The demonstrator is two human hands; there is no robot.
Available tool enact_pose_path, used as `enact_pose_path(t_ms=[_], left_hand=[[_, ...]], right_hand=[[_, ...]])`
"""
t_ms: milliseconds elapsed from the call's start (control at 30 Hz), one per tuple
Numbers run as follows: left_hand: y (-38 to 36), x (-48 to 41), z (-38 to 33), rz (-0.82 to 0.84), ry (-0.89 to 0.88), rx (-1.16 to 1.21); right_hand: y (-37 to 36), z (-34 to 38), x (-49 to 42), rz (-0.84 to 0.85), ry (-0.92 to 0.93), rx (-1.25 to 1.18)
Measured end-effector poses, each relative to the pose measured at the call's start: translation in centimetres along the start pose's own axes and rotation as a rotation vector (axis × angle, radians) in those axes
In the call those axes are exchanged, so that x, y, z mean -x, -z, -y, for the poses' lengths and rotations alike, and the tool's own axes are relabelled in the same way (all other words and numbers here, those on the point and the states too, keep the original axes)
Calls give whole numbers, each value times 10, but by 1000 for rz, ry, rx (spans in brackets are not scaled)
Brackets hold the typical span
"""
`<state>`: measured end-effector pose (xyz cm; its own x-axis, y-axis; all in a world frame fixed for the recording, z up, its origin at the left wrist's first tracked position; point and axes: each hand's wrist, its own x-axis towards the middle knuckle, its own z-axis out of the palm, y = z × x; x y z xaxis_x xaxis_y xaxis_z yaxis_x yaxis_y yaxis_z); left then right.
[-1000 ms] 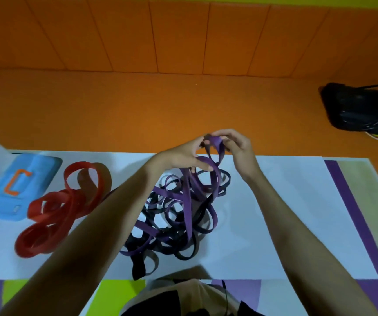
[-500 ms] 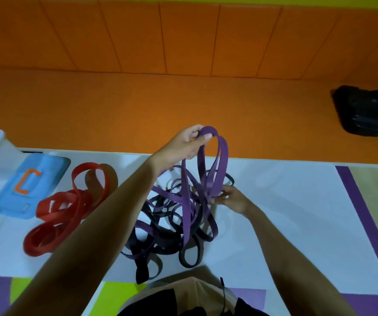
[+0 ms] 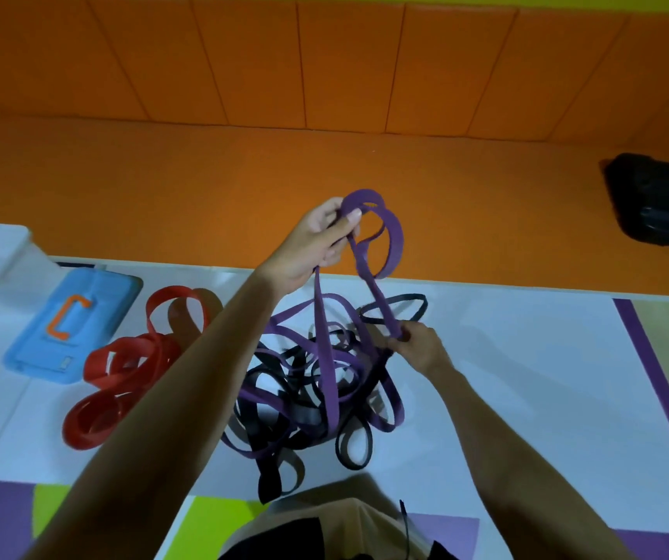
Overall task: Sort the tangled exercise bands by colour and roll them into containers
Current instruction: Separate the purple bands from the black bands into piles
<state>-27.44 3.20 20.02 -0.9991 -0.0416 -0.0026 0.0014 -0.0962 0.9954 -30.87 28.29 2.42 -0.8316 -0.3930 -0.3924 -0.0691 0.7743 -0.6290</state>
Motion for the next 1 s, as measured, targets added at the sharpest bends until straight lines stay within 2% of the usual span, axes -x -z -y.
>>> enact_pose_path(t_ms=[100, 167, 200, 300, 333, 500, 567, 633, 700, 767, 833, 900, 1000], left_hand=[[23, 11, 7, -58, 3, 2], [32, 19, 14, -46, 33, -44], [33, 22, 19, -29, 54, -66], [33, 30, 27, -20, 89, -86], [34, 32, 28, -39, 86, -76], [67, 38, 26, -199, 48, 1], [80, 42, 29, -213, 64, 4], [86, 47, 33, -190, 100, -2], [90, 52, 40, -171, 120, 3], [93, 56, 45, -159, 126, 26], [96, 60, 47, -133, 143, 30], [99, 64, 47, -99, 161, 21], [107, 67, 49, -45, 172, -6]], right_hand=[[27, -3, 10, -165, -248, 201], [46, -5, 10, -192, -318, 173], [54, -4, 8, -200, -332, -1], [67, 8, 6, -226, -350, -740], [69, 12, 7, -272, -312, -821], [64, 8, 21, -645, -124, -634], [61, 5, 25, -786, -69, -475], [53, 7, 28, -856, -4, -293], [42, 15, 29, -855, -33, -259], [33, 26, 30, -800, -172, -339], [23, 29, 28, -668, -312, -538], [15, 33, 28, -547, -361, -803], [14, 40, 27, -569, -378, -965]])
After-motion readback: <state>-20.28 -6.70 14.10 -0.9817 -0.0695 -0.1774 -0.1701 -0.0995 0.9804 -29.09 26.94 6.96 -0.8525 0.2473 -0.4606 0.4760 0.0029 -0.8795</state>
